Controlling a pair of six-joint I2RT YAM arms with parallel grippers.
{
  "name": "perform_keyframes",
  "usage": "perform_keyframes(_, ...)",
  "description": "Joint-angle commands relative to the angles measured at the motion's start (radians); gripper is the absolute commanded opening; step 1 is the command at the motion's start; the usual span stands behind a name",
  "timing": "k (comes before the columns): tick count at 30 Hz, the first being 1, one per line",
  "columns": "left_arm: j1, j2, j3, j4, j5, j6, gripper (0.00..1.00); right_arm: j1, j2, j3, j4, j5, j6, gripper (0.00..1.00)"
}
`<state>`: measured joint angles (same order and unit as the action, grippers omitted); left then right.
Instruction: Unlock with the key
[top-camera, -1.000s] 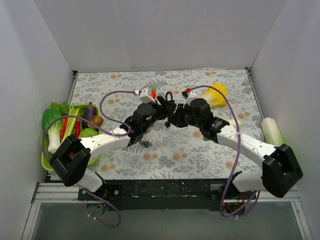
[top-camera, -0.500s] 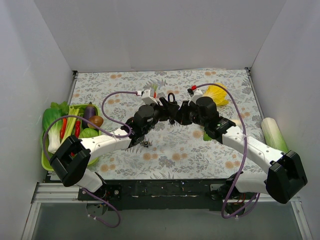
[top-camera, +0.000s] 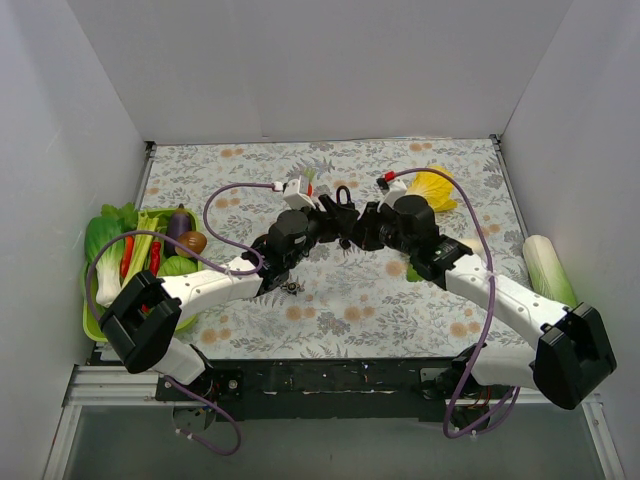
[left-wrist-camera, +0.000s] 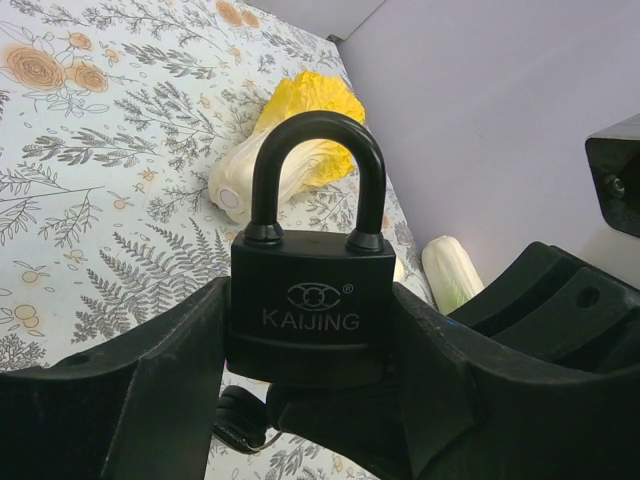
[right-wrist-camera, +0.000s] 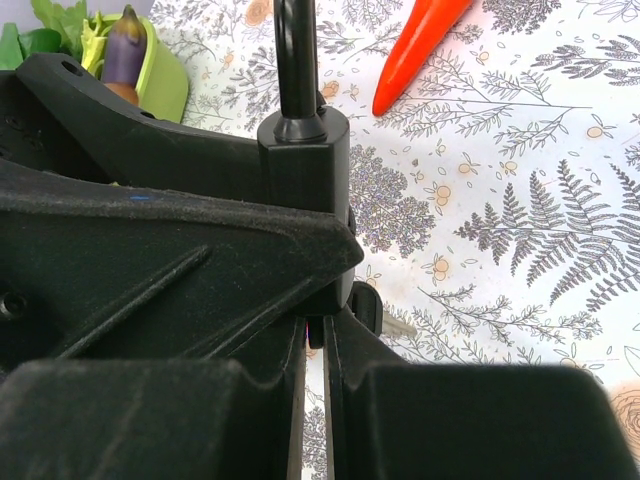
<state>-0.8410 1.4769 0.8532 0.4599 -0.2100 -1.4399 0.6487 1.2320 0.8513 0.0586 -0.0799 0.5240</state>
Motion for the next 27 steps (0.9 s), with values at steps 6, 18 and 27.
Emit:
perform_keyframes(6,-0.064,-0.052,-0.029,-0.118,0.152,0.015,0.0,-0.078,-0.104,-0.035,0.402,0.25,0.022,0.01)
perform_keyframes(18,-0.064,-0.041,-0.028,-0.104,0.187,0.013,0.0,-0.095,-0.201,-0.169,0.576,0.261,0.034,0.01)
perform_keyframes(27,-0.066,-0.027,-0.025,-0.101,0.202,0.016,0.0,-0.095,-0.215,-0.192,0.606,0.253,0.034,0.01)
